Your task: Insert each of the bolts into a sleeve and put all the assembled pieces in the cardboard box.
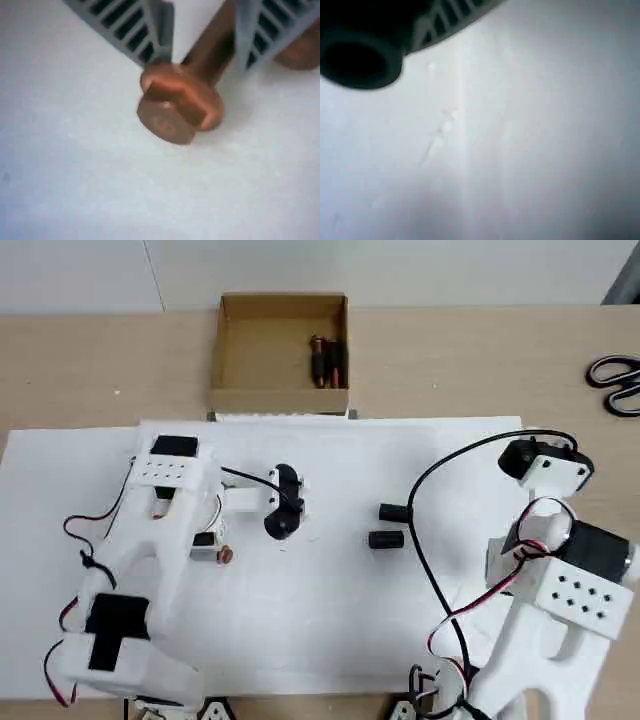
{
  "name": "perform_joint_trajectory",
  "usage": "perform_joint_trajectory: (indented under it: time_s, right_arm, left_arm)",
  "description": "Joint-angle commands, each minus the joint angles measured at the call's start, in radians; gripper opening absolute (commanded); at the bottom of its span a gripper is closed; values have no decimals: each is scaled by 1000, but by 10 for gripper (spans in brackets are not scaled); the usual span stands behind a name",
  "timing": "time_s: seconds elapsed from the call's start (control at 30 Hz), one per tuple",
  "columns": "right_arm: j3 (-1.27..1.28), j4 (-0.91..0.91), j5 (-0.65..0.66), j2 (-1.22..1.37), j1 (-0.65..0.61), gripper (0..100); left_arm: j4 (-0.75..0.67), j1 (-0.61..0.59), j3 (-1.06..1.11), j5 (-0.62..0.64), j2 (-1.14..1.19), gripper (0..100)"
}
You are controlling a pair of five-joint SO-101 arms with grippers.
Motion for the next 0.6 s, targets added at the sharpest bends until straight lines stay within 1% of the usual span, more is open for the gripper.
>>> perform_joint_trajectory:
  time_s: [0.0,0.3,0.43,0.57]
  right_arm:
    - [-5,-15,9,-18,7,3]
    - [-5,-15,12,-18,7,3]
    - [-5,-15,12,-18,7,3]
    - [-5,-13,12,-21,7,3]
  left_arm:
    - [-11,6,-51,-176,43,86]
    - [-8,-2,-94,-170,120,81]
    - [-6,0,-94,-170,149,7]
    - [48,5,-96,-170,172,6]
